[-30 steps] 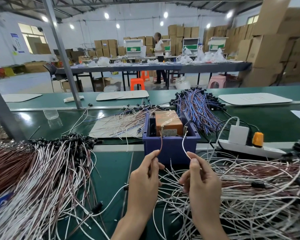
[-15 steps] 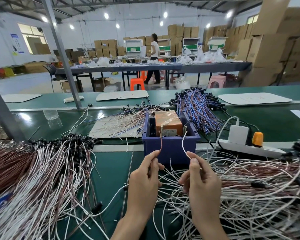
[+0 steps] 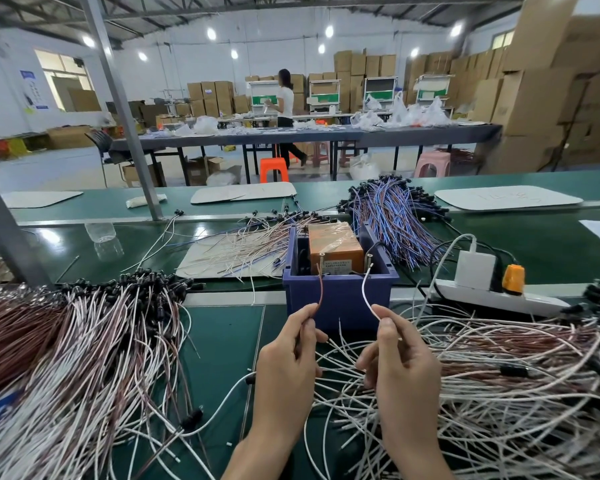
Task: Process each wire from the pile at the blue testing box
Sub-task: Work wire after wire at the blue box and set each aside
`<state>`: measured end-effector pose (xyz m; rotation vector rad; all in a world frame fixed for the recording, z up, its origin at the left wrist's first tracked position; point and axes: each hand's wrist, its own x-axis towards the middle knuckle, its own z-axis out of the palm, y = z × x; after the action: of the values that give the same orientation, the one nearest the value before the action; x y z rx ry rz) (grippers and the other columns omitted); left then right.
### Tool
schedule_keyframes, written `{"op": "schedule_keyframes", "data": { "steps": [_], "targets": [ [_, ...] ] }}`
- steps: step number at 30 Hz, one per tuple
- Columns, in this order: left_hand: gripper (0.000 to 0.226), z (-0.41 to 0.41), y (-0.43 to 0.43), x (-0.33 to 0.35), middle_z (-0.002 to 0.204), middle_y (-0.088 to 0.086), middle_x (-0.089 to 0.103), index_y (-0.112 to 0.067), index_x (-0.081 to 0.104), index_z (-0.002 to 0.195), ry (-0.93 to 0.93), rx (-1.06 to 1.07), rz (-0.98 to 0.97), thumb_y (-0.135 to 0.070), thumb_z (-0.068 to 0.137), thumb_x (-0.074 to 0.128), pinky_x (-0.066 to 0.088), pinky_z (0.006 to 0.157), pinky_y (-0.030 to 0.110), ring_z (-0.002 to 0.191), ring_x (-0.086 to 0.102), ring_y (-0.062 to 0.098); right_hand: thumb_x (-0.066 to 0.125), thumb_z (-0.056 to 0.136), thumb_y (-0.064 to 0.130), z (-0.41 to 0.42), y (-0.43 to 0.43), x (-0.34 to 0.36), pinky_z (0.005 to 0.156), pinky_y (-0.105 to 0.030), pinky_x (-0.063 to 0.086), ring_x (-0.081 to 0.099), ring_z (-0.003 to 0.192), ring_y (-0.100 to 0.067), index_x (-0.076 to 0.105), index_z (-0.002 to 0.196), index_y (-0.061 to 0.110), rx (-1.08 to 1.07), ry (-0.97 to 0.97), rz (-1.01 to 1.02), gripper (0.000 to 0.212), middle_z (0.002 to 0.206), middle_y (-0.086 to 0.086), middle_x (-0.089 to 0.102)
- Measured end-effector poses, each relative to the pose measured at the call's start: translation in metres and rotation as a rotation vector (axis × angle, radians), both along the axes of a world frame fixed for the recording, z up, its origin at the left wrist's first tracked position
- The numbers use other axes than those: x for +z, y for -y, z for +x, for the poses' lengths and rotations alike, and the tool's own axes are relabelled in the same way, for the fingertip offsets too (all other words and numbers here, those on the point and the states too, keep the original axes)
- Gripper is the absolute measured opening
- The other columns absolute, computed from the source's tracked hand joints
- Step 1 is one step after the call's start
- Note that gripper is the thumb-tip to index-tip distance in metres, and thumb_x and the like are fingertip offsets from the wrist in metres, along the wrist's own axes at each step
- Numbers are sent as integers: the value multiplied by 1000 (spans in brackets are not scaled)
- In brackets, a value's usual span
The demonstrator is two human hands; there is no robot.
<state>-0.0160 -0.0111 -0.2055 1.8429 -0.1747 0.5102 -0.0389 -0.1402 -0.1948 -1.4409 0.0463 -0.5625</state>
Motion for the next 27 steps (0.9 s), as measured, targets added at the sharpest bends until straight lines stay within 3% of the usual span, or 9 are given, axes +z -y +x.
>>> {"op": "schedule_keyframes", "data": {
  "steps": [4, 7, 11, 15, 19, 21, 23, 27],
  "targets": [
    [21, -2, -1, 5, 89, -17, 70, -48, 54, 116, 91, 88, 18, -35, 104, 43, 52, 52, 23, 56, 64, 14, 49, 104, 37, 0, 0, 0, 43, -21, 44, 51, 45, -12, 68, 107, 48, 29, -33, 28, 22, 64, -10, 68],
    [11, -7, -2, 7, 90, -19, 70, -46, 49, 109, 186, 137, 58, -43, 103, 40, 53, 55, 27, 59, 66, 13, 49, 100, 43, 2, -1, 2, 46, -20, 45, 58, 51, -14, 70, 109, 35, 176, -138, 82, 24, 76, -10, 74],
    [11, -15, 11, 3, 91, -24, 70, -44, 50, 107, 182, -4, 204, -46, 101, 42, 55, 60, 20, 71, 69, -1, 48, 88, 54, 6, -4, 1, 66, -25, 56, 74, 81, -14, 77, 88, 31, 312, -217, 114, 37, 92, -5, 78],
    [9, -15, 16, -2, 93, -17, 64, -37, 54, 102, 143, -8, 195, -40, 101, 46, 56, 62, 26, 74, 68, 5, 53, 87, 45, 6, -7, 1, 76, -28, 60, 75, 98, -19, 80, 95, 33, 357, -232, 217, 30, 103, -4, 78],
    [20, -17, 19, -3, 96, -16, 59, -35, 55, 101, 155, -39, 239, -50, 101, 41, 56, 62, 33, 73, 67, 7, 56, 85, 43, 4, -10, 4, 73, -22, 58, 74, 99, -13, 79, 100, 40, 374, -225, 239, 27, 106, 4, 78],
    [14, -18, 20, -4, 91, -16, 64, -36, 56, 101, 112, -69, 209, -46, 102, 46, 56, 65, 35, 74, 66, 8, 55, 88, 42, 3, -11, 6, 73, -19, 58, 74, 97, -11, 79, 100, 38, 392, -211, 224, 27, 105, 3, 78],
    [8, -18, 21, -3, 90, -20, 66, -43, 56, 105, 81, -104, 184, -44, 101, 49, 55, 66, 29, 75, 66, 7, 56, 88, 40, 2, -10, 8, 73, -18, 57, 75, 93, -13, 80, 96, 32, 385, -189, 214, 27, 99, -1, 78],
    [27, -24, 19, 1, 92, -21, 69, -47, 52, 115, 54, -222, 189, -61, 97, 37, 56, 73, 32, 80, 67, 3, 58, 85, 49, 4, -2, 10, 74, -26, 58, 72, 87, -16, 78, 91, 27, 328, -154, 193, 31, 93, -5, 76]
  ]
}}
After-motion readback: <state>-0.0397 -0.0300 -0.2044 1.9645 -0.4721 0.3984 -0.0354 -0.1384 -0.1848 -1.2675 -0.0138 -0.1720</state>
